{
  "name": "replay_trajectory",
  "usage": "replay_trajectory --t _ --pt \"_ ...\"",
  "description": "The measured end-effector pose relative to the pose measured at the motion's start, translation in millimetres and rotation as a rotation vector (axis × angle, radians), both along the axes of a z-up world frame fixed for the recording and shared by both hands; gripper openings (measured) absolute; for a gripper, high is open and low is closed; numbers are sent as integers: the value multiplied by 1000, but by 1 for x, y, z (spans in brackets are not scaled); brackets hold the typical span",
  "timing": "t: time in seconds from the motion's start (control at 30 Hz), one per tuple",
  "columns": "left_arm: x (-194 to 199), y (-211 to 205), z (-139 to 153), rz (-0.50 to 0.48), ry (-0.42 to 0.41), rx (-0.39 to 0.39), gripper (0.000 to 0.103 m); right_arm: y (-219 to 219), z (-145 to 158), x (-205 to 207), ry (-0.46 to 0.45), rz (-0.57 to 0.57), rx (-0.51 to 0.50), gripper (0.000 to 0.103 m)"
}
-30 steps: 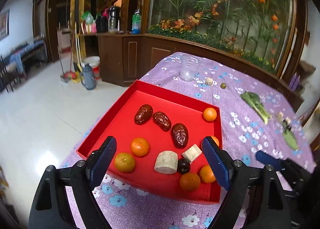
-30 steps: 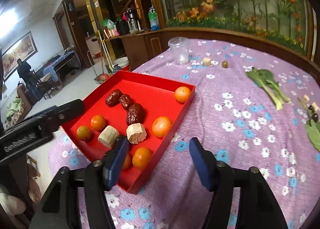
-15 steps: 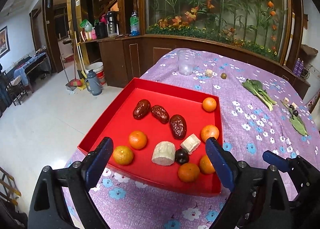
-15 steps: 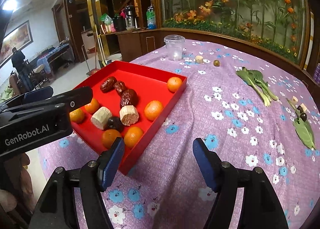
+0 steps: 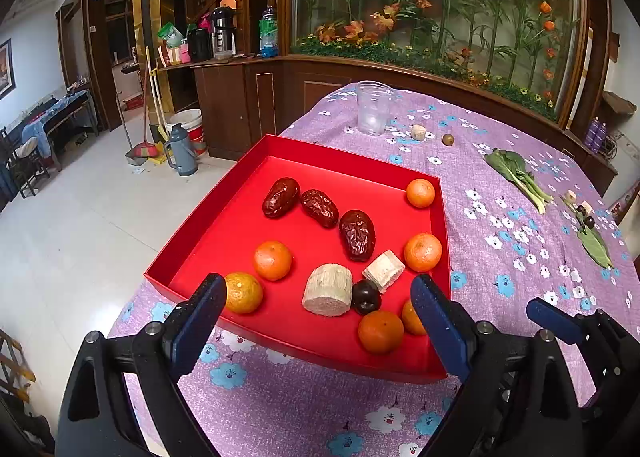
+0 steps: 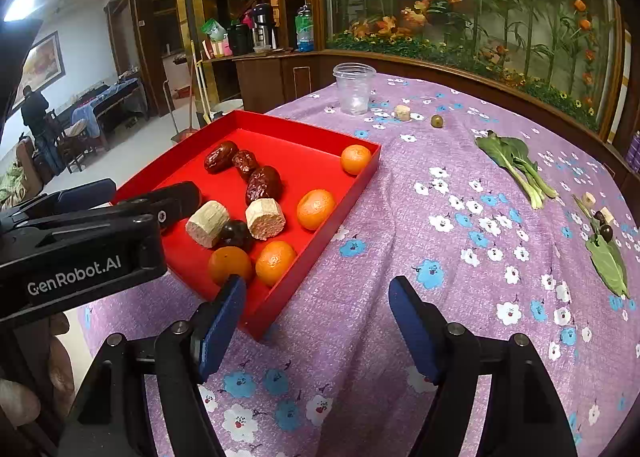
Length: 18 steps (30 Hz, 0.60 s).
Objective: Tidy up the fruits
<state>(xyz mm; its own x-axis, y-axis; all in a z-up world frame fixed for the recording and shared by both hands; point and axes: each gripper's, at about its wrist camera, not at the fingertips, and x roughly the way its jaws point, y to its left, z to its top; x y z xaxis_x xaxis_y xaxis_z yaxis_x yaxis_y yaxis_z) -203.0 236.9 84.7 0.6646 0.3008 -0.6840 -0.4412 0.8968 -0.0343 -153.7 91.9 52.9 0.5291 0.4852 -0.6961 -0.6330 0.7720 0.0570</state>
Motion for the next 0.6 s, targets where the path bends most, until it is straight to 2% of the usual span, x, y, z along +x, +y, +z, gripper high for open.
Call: replay_trajectory --t 0.2,0.6 --pt "0 -1 -1 3 1 8 93 1 -1 -1 2 -1 0 79" --pt "-3 -16 5 14 -20 89 93 -5 -3 -4 0 -9 7 82"
